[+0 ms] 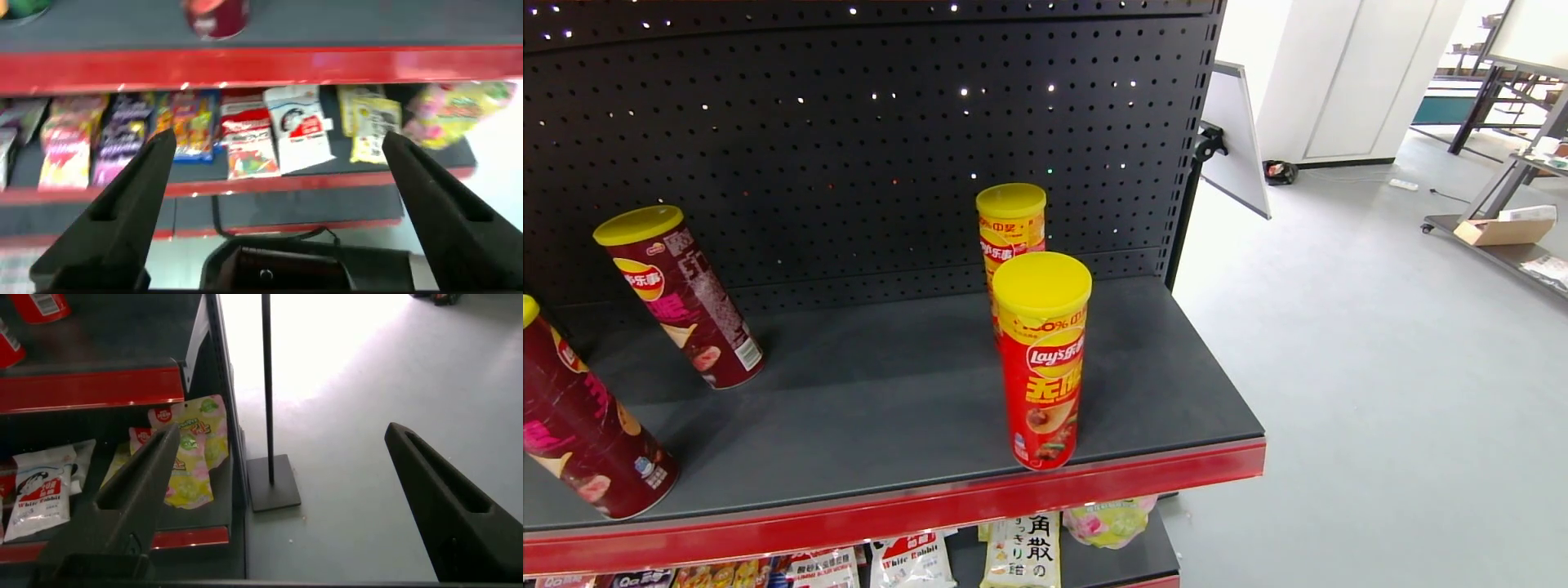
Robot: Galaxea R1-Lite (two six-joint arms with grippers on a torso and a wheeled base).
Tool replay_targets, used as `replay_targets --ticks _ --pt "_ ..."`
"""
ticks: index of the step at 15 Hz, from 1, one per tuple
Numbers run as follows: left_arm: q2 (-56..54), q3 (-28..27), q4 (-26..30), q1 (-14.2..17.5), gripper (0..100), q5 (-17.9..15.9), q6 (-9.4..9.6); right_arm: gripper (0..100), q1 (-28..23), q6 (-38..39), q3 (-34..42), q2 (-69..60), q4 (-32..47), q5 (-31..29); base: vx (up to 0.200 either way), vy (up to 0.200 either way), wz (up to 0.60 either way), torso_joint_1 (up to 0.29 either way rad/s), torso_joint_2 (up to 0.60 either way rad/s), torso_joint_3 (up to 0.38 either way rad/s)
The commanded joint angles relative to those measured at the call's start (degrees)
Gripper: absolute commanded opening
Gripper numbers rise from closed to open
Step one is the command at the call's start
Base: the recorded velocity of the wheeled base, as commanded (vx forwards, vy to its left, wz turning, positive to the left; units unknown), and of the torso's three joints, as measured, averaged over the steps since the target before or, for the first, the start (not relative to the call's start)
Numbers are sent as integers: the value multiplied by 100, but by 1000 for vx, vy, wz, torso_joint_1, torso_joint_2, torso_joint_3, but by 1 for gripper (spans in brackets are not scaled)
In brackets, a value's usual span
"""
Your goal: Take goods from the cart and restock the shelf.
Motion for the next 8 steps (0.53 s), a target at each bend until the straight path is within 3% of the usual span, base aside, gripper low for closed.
replay_targets --ticks 1,2,3,5,8 --pt "-491 383 -382 -123 100 -277 -34 100 2 2 0 6 0 2 0 0 0 0 0 0" --pt "-623 611 -690 -185 100 -339 1 100 2 2 0 6 0 2 0 0 0 0 0 0" --pt "-632 804 -918 -185 100 -409 10 100 2 2 0 6 0 2 0 0 600 7 12 2" --pt "-658 1516 -1973 -185 100 -479 80 100 2 2 0 6 0 2 0 0 600 0 0 2" --pt "-658 1973 -2650 -176 100 -497 159 100 2 2 0 -2 0 2 0 0 600 7 -1 1"
